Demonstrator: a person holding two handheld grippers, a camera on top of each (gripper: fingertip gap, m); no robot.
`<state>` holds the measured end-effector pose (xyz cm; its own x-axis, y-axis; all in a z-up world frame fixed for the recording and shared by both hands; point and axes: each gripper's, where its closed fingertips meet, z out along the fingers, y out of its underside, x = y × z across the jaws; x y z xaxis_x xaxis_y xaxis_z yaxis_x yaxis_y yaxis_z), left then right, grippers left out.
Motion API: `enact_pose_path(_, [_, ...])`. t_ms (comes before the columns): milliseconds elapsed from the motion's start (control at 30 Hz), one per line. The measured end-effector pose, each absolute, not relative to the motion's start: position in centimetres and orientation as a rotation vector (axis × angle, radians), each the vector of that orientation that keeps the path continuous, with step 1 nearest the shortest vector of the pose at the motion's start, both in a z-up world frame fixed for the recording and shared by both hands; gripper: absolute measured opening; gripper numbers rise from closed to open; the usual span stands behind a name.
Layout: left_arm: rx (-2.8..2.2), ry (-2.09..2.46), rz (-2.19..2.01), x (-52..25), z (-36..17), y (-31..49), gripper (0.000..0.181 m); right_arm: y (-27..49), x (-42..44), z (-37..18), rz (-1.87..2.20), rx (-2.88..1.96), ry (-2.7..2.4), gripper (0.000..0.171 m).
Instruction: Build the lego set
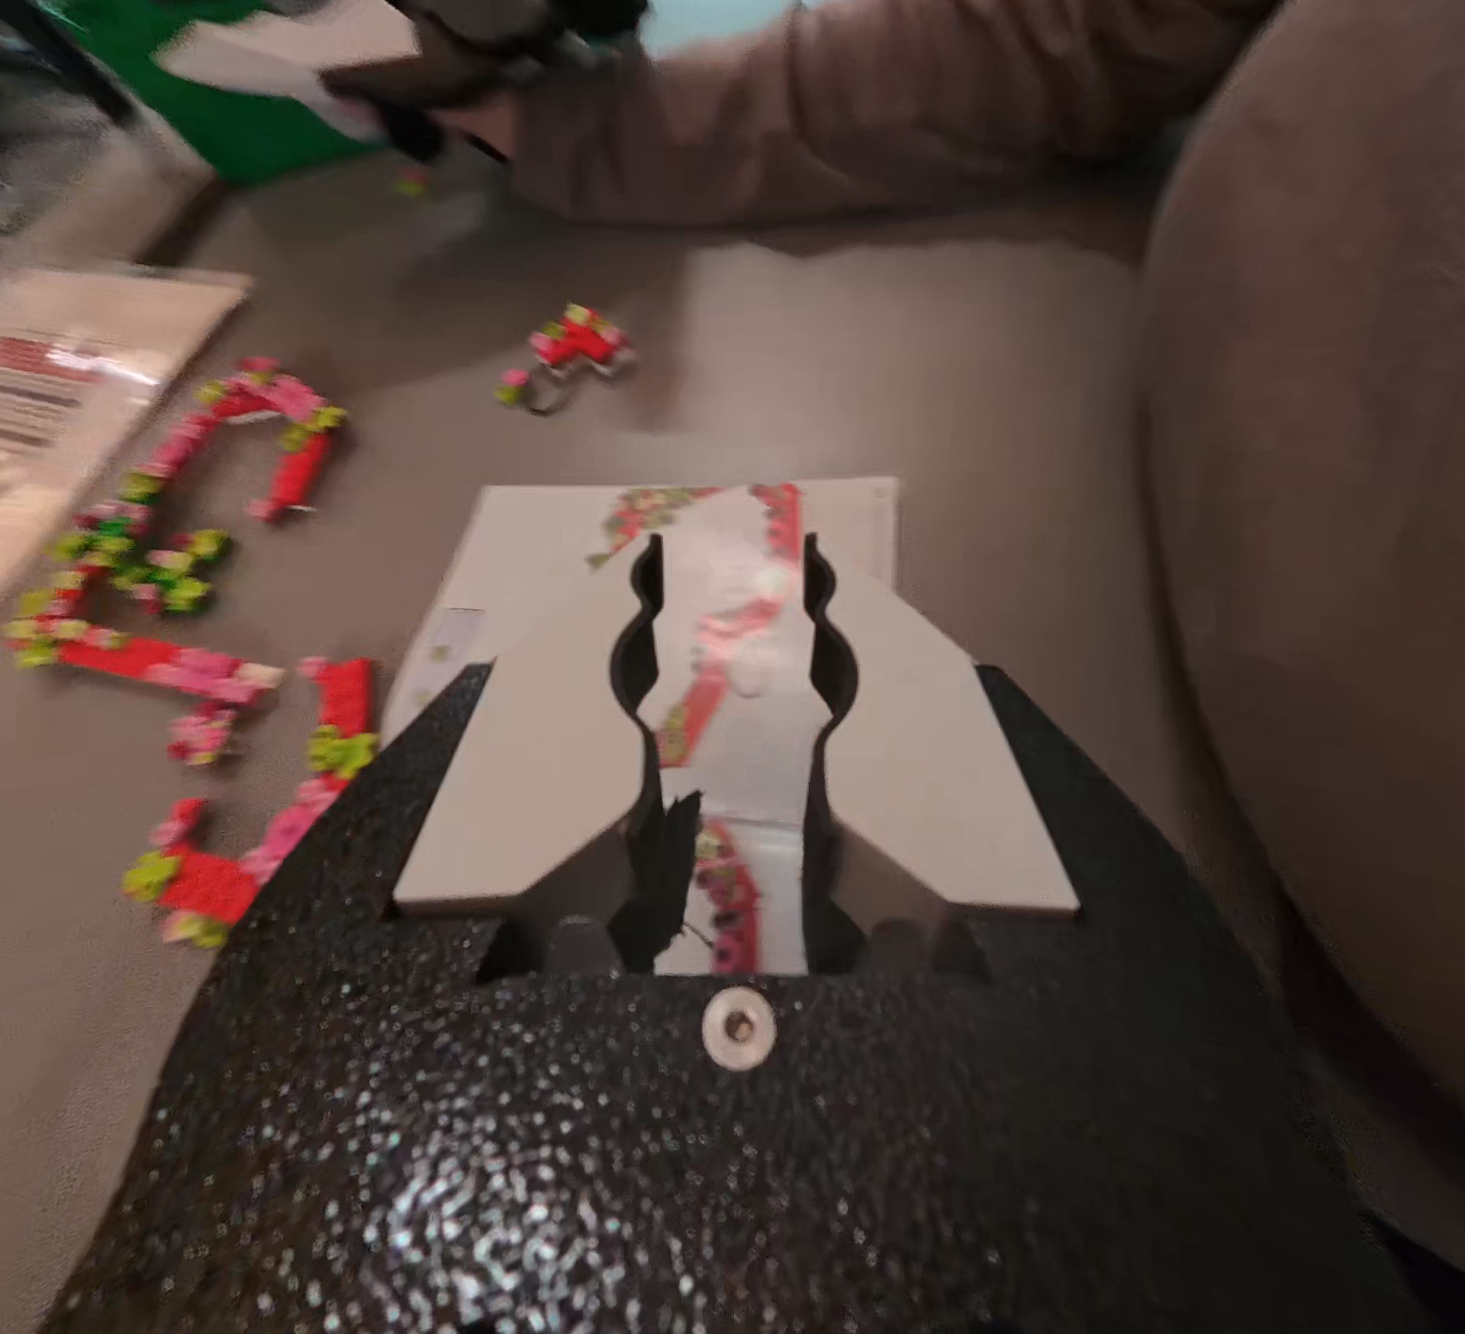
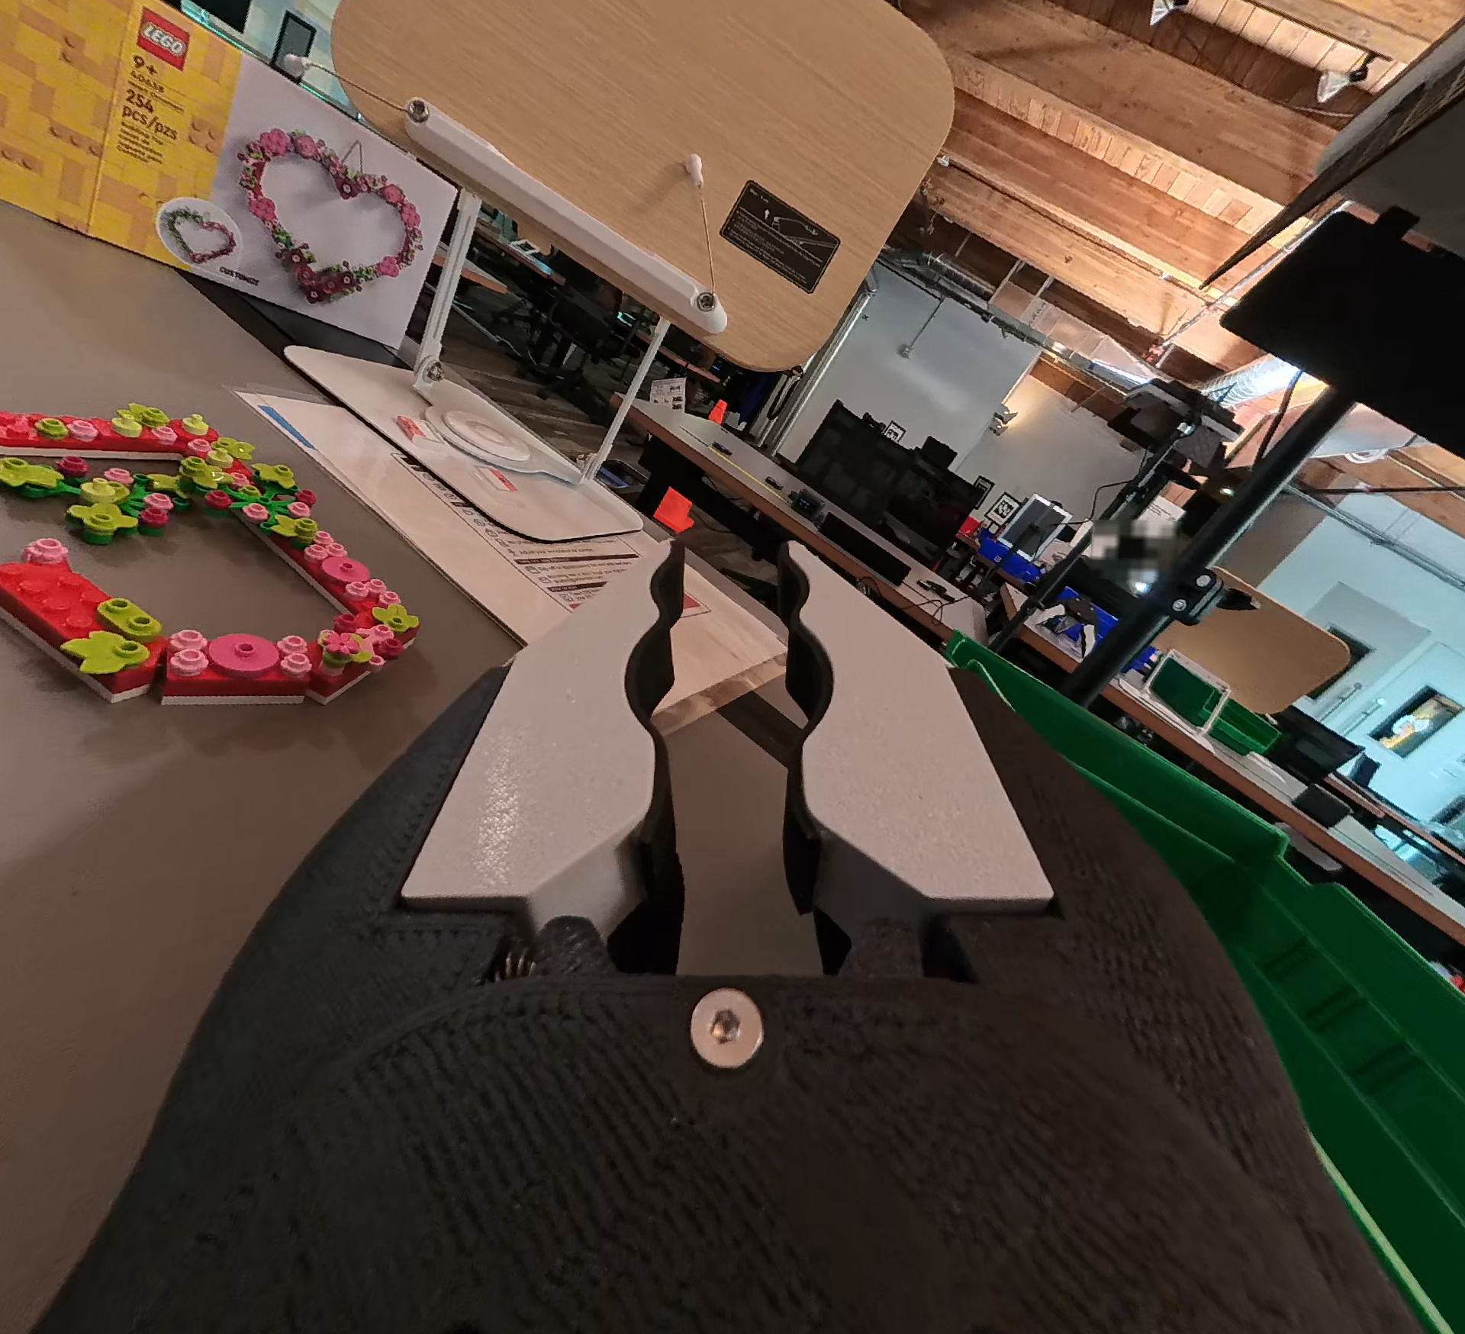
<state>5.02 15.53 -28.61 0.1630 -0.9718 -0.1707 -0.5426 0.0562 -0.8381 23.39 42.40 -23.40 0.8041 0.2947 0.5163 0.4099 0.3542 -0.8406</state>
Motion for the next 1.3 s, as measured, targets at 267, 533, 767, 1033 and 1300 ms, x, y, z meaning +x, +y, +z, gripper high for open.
enact_pose_path(267, [-1.706,1.614,-0.66,7.5,-32.7,11.9,0.034,42.3,23.3,-23.3,-0.065,-1.231,-0.669,0.022])
enact_pose_path(533, [-1.749,1.572,-0.685,9.5,-33.5,12.4,0.034,42.3,23.4,-23.2,-0.052,-1.232,-0.661,0.021])
enact_pose_path(767, [-1.734,1.585,-0.604,10.7,-34.0,12.8,0.034,42.4,23.4,-23.2,-0.049,-1.232,-0.658,0.021])
enact_pose_path(1033, [-1.7,1.575,-0.604,10.7,-33.7,13.1,0.025,42.4,23.5,-23.2,-0.046,-1.234,-0.657,0.022])
enact_pose_path(1300, [-1.694,1.609,-0.58,10.7,-34.2,12.9,0.024,42.4,23.5,-23.3,-0.043,-1.239,-0.651,0.022])
